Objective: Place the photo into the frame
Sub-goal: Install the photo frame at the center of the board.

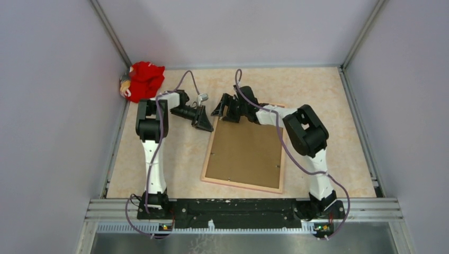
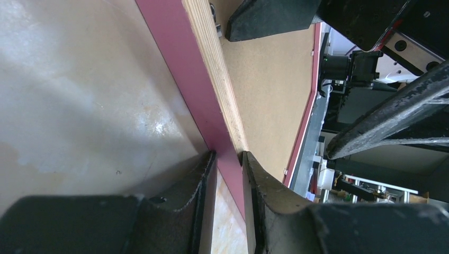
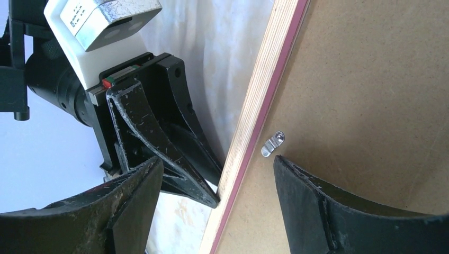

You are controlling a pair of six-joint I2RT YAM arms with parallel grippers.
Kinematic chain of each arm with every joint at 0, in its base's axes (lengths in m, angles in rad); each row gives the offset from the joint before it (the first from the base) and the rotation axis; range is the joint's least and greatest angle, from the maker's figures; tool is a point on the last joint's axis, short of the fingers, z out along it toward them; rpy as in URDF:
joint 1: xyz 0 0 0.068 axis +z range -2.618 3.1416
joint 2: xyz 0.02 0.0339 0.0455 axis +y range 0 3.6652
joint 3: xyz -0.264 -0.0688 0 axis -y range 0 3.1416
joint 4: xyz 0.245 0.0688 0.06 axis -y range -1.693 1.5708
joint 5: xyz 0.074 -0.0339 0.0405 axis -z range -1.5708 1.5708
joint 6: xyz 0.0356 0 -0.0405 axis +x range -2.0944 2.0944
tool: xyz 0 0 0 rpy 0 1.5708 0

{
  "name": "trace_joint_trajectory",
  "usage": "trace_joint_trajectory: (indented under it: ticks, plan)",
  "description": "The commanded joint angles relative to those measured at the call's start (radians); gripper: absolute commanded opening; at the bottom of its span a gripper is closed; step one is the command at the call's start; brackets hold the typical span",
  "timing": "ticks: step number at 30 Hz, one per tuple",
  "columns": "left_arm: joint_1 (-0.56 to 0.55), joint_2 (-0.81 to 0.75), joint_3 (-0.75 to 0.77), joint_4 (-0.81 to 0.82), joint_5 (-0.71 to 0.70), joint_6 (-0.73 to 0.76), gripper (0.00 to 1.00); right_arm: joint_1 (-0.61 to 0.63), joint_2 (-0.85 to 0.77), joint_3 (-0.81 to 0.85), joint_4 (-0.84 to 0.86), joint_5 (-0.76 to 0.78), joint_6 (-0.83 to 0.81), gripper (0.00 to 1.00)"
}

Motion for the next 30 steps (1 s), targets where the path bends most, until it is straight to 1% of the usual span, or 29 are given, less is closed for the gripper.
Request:
trace_joint_trajectory:
  ticks: [1, 13, 19, 24, 30]
  plan:
    - [-0.009, -0.017, -0.027, 0.068, -0.096, 0.006, 0.31, 0.01, 0.04, 0.035, -0.005, 0.01, 0.016, 0.76]
    - [-0.009, -0.022, -0.045, 0.083, -0.108, 0.006, 0.31, 0.014, 0.068, 0.064, -0.018, 0.012, 0.022, 0.74]
    - [-0.012, -0.03, -0.056, 0.089, -0.122, 0.008, 0.31, 0.016, 0.086, 0.061, 0.004, 0.007, 0.059, 0.73]
    - [-0.016, -0.031, -0.06, 0.094, -0.131, 0.008, 0.31, 0.026, 0.082, 0.047, -0.006, 0.069, 0.08, 0.73]
    - [-0.018, -0.036, -0.063, 0.091, -0.144, 0.016, 0.31, 0.034, 0.069, 0.021, 0.024, 0.124, 0.103, 0.72]
